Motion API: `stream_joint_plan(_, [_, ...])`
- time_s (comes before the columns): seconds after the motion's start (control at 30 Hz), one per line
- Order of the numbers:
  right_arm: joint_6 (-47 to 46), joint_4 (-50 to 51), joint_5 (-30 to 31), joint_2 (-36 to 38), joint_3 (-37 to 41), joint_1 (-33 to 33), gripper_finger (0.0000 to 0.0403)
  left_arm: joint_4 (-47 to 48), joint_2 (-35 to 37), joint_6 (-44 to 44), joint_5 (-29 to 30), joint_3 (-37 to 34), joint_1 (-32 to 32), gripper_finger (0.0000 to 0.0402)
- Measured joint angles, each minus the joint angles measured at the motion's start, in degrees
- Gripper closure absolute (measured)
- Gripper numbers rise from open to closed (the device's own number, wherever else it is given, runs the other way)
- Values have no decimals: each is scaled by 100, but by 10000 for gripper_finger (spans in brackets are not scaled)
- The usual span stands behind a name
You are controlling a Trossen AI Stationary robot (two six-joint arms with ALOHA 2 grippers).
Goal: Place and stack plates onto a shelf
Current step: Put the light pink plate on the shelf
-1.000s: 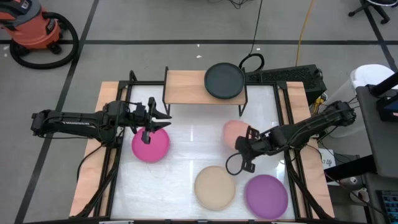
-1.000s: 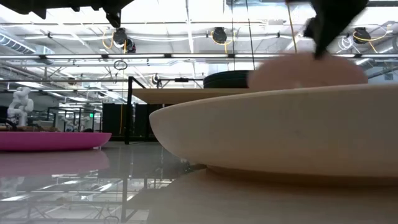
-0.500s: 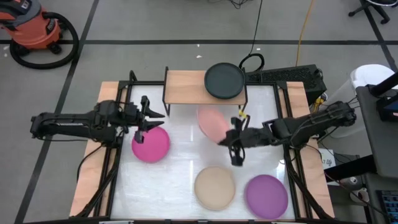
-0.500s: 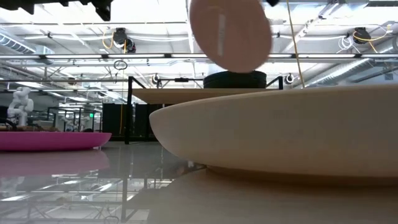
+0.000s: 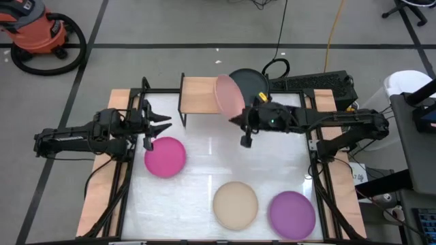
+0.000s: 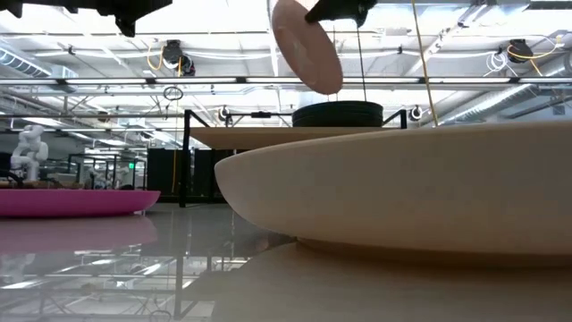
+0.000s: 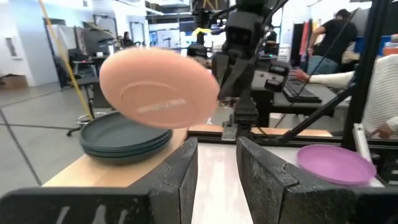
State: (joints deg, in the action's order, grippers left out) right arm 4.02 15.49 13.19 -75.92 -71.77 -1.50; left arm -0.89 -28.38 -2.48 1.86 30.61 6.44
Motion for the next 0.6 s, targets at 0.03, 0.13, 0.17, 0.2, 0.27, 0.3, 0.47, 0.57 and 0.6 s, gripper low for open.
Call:
stream_joint_plan(0.03, [68, -136, -25, 0, 0, -77, 403, -1, -2, -15, 9, 0, 47, 284])
stream_joint_plan(0.13, [288, -575, -173, -35, -9, -292, 403, -10, -46, -29, 23, 0, 217, 284])
stream_joint_plan(0.17, [366, -680, -218, -45, -9, -349, 403, -8, -50, -44, 25, 0, 278, 284])
stream_joint_plan(0.2, [443, -788, -274, -51, -7, -400, 403, -6, -50, -45, 25, 0, 348, 284])
stream_joint_plan(0.27, [628, -1168, -282, -121, -7, -464, 403, -8, -73, -42, 27, 0, 477, 284])
stream_joint_plan(0.3, [738, -1357, -289, -163, -9, -501, 403, -8, -83, -41, 27, 0, 533, 284])
stream_joint_plan(0.47, [1208, -2021, -302, -607, -9, -712, 403, -7, -85, -82, 26, 0, 792, 284])
stream_joint_plan(0.57, [1454, -2207, -301, -919, -8, -915, 403, -8, -85, -117, 25, 0, 919, 284])
stream_joint_plan(0.6, [1511, -2268, -302, -1036, -7, -981, 403, -8, -87, -129, 23, 0, 949, 284])
